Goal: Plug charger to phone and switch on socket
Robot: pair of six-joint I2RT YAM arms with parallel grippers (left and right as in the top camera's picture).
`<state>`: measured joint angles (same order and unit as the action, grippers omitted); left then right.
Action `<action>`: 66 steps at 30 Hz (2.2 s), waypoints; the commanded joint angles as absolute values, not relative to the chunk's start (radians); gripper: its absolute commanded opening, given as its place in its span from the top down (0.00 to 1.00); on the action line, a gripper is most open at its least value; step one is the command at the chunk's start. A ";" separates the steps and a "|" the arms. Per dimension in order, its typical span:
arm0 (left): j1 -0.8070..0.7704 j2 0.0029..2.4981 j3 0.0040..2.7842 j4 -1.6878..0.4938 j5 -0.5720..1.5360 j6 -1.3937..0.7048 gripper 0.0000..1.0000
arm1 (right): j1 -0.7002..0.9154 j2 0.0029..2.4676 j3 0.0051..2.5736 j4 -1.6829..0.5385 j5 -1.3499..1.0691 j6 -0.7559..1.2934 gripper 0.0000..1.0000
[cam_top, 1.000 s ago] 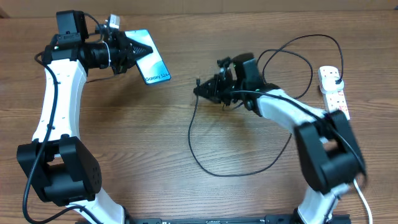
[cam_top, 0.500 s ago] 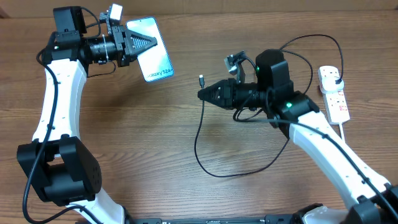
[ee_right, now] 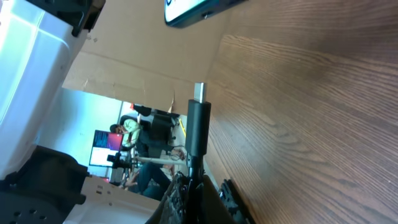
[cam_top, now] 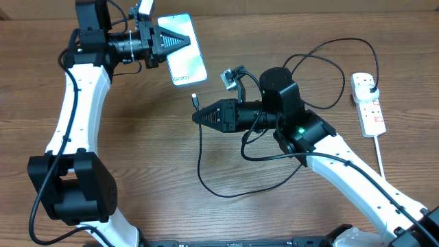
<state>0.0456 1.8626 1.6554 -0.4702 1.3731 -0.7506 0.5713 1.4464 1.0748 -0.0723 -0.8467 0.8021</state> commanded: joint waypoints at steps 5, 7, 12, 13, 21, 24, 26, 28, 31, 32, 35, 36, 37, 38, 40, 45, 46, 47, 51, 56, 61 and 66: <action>0.017 1.831 1.667 -0.458 1.414 -0.804 0.96 | 0.574 1.425 1.067 -0.026 -0.823 0.812 0.96; 0.017 1.831 1.667 -0.458 1.414 -0.799 0.96 | 0.574 1.425 1.067 -0.027 -0.812 0.812 0.96; 0.017 1.831 1.667 -0.458 1.416 -0.777 0.96 | 0.574 1.425 1.067 -0.025 -0.801 0.812 0.96; 0.017 1.831 1.667 -0.458 1.424 -0.763 0.96 | 0.574 1.425 1.067 -0.023 -0.801 0.812 0.96; 0.017 1.831 1.667 -0.455 1.465 -0.713 0.96 | 0.571 1.425 1.067 -0.022 -0.788 0.812 0.96; 0.017 1.831 1.667 -0.455 1.468 -0.710 0.96 | 0.571 1.425 1.067 -0.020 -0.786 0.812 0.96; 0.017 1.831 1.667 -0.455 1.468 -0.709 0.96 | 0.571 1.425 1.067 -0.019 -0.786 0.812 0.96; 0.017 1.831 1.667 -0.455 1.473 -0.709 0.96 | 0.571 1.425 1.067 -0.017 -0.786 0.812 0.96; 0.017 1.831 1.667 -0.456 1.496 -0.690 0.96 | 0.571 1.425 1.067 -0.011 -0.786 0.816 0.96; 0.017 1.831 1.667 -0.456 1.505 -0.680 0.96 | 0.571 1.425 1.067 -0.008 -0.786 0.816 0.96; 0.017 1.831 1.667 -0.456 1.513 -0.680 0.96 | 0.571 1.425 1.067 -0.007 -0.786 0.816 0.96; 0.016 1.831 1.667 -0.456 1.513 -0.680 0.96 | 0.571 1.425 1.067 -0.007 -0.785 0.816 0.96; 0.015 1.831 1.667 -0.456 1.513 -0.680 0.96 | 0.571 1.425 1.067 -0.008 -0.782 0.820 0.96; 0.014 1.831 1.667 -0.456 1.513 -0.680 0.96 | 0.571 1.425 1.067 -0.008 -0.778 0.823 0.96; 0.010 1.831 1.667 -0.456 1.513 -0.680 0.96 | 0.571 1.425 1.067 -0.007 -0.767 0.836 0.96; -0.003 1.831 1.667 -0.457 1.513 -0.680 0.96 | 0.571 1.425 1.067 0.014 -0.760 0.842 0.96; -0.006 1.831 1.667 -0.458 1.513 -0.680 0.96 | 0.571 1.425 1.067 0.015 -0.760 0.843 0.96; -0.008 1.831 1.667 -0.459 1.513 -0.680 0.96 | 0.571 1.425 1.067 0.021 -0.758 0.846 0.96; -0.018 1.831 1.667 -0.459 1.512 -0.681 0.96 | 0.571 1.425 1.067 0.026 -0.730 0.865 0.96; -0.030 1.831 1.667 -0.460 1.512 -0.686 0.96 | 0.571 1.425 1.067 0.035 -0.710 0.865 0.96; -0.039 1.831 1.667 -0.460 1.514 -0.688 0.96 | 0.567 1.425 1.067 0.056 -0.696 0.865 0.96; -0.040 1.831 1.667 -0.459 1.520 -0.685 0.96 | 0.543 1.425 1.067 0.051 -0.702 0.864 0.96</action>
